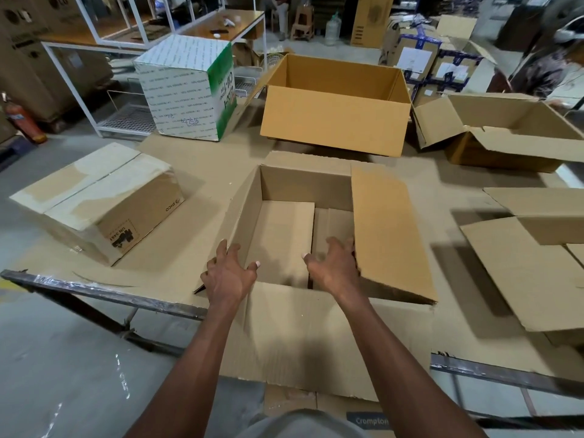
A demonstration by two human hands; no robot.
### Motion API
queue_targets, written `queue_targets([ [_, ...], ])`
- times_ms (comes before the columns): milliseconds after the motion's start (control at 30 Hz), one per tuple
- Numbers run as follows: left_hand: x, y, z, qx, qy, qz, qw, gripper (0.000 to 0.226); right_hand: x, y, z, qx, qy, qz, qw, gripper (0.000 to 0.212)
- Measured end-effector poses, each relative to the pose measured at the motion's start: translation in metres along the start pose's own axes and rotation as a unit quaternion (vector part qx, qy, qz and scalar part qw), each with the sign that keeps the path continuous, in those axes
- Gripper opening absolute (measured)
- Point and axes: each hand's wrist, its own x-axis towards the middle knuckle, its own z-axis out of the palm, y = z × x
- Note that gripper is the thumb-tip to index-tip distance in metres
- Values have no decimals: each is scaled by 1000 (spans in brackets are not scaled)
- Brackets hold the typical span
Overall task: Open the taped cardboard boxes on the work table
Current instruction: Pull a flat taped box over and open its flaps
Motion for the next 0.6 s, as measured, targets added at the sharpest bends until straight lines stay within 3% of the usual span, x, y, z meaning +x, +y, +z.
queue_targets([
  [167,1,0,1,4,-4,0,1000,65,-1,21,-43,-11,146,-73,987,70],
  [333,2,0,1,3,-5,7,1000,62,14,81,-83,-130,290,-7,948,59],
  [433,3,-1,1,5,-4,5,1000,59,16,111,-91,-118,283,69,949,60],
  [600,4,-1,2,0,-4,6,1000,56,13,146,-83,-73,214,97,969,64],
])
